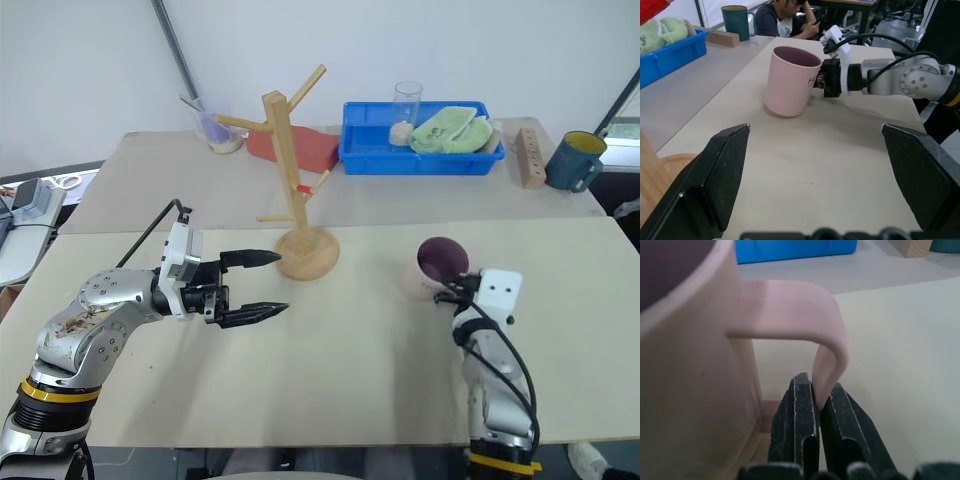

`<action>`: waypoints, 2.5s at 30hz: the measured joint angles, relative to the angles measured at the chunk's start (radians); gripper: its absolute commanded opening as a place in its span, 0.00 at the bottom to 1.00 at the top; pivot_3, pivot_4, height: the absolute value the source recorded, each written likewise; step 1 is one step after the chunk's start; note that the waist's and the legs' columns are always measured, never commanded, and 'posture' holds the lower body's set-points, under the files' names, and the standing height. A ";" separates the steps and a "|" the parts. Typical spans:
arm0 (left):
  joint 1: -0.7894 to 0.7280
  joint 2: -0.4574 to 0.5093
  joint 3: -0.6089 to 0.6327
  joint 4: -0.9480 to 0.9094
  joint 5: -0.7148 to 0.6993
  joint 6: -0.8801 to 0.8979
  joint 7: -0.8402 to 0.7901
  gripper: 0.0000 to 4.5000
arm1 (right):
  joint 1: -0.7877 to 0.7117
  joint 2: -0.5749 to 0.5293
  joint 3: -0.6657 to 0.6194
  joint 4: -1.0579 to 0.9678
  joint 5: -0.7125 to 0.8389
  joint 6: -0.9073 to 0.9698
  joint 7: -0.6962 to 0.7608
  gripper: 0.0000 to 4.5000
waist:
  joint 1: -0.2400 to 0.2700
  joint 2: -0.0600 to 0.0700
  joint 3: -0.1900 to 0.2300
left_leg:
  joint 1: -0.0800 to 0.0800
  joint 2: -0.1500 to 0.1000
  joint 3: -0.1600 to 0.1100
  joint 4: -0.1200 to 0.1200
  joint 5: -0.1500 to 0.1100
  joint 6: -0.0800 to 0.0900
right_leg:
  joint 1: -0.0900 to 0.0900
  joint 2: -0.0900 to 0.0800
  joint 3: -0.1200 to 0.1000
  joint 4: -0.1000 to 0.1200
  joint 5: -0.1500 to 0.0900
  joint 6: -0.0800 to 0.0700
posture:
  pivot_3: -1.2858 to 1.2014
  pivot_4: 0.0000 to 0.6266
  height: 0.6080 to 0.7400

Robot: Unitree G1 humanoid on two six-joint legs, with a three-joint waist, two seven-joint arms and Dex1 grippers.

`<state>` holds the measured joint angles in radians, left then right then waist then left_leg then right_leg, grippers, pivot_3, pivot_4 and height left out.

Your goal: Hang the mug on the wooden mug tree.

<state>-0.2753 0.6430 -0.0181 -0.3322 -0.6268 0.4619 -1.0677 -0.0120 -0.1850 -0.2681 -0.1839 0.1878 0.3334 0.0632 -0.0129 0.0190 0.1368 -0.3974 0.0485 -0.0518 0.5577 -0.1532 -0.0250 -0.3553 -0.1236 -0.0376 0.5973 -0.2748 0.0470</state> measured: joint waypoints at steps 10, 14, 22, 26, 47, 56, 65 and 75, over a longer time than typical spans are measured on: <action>0.004 0.008 0.046 0.000 -0.011 0.016 0.035 1.00 | -0.060 -0.343 0.123 -0.164 -0.070 0.001 0.245 0.00 | -0.007 0.003 0.001 | 0.001 0.000 0.001 0.002 0.000 0.000 | -0.002 0.000 0.002 0.000 0.000 0.000 | 0.52 0.24 0.84; -0.004 0.016 0.061 -0.003 -0.035 0.042 0.038 1.00 | -0.299 -0.567 0.243 -0.222 -0.137 -0.045 0.467 0.00 | -0.008 -0.004 0.002 | 0.009 0.001 -0.002 -0.001 -0.001 -0.002 | 0.001 0.001 0.000 0.000 0.000 0.000 | 0.52 0.24 0.84; -0.005 0.018 0.071 -0.006 -0.042 0.046 0.060 1.00 | -0.778 -0.638 0.529 0.017 -0.273 -0.139 0.788 0.00 | 0.001 -0.004 0.003 | 0.007 0.001 0.000 0.000 0.001 0.001 | 0.002 0.001 0.001 -0.001 0.000 0.000 | 0.52 0.24 0.84; -0.002 0.018 0.074 -0.009 -0.043 0.048 0.073 1.00 | -0.851 -0.610 0.599 0.088 -0.324 -0.179 0.852 0.00 | 0.003 -0.002 0.002 | 0.007 0.001 0.000 -0.001 0.004 0.005 | 0.002 0.002 0.002 0.000 0.004 0.006 | 0.52 0.24 0.84; -0.002 0.056 0.184 -0.045 -0.166 0.121 0.094 1.00 | -1.045 -0.409 0.698 0.265 -0.530 -0.237 0.916 0.00 | -0.004 -0.003 0.002 | 0.014 0.003 0.000 -0.001 0.001 -0.001 | -0.006 0.016 0.025 0.014 0.000 0.000 | 0.52 0.24 0.84; 0.000 0.060 0.197 -0.045 -0.166 0.128 0.106 1.00 | -1.058 -0.376 0.715 0.316 -0.594 -0.279 0.904 0.00 | -0.004 -0.003 0.002 | 0.014 0.003 0.000 -0.002 0.001 0.000 | -0.006 0.017 0.026 0.014 0.002 0.002 | 0.52 0.24 0.84; -0.024 0.051 0.193 -0.050 -0.166 0.154 0.146 1.00 | -1.064 -0.328 0.720 0.346 -0.617 -0.278 0.891 0.00 | -0.005 -0.003 0.002 | 0.014 0.003 -0.001 -0.002 0.001 0.000 | -0.007 0.017 0.027 0.015 0.003 0.003 | 0.52 0.24 0.84; -0.028 0.051 0.192 -0.054 -0.166 0.156 0.155 1.00 | -1.070 -0.321 0.694 0.317 -0.595 -0.247 0.893 0.70 | -0.005 -0.003 0.002 | 0.014 0.003 -0.001 -0.002 0.001 0.000 | -0.007 0.018 0.027 0.015 0.003 0.003 | 0.52 0.24 0.84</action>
<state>-0.3033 0.6937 0.1739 -0.3862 -0.7932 0.6184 -0.9130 -1.0817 -0.5056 0.4259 0.1332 -0.4074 0.0866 0.9560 -0.0176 0.0163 0.1386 -0.3832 0.0511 -0.0524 0.5561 -0.1520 -0.0248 -0.3625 -0.1058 -0.0104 0.6120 -0.2716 0.0498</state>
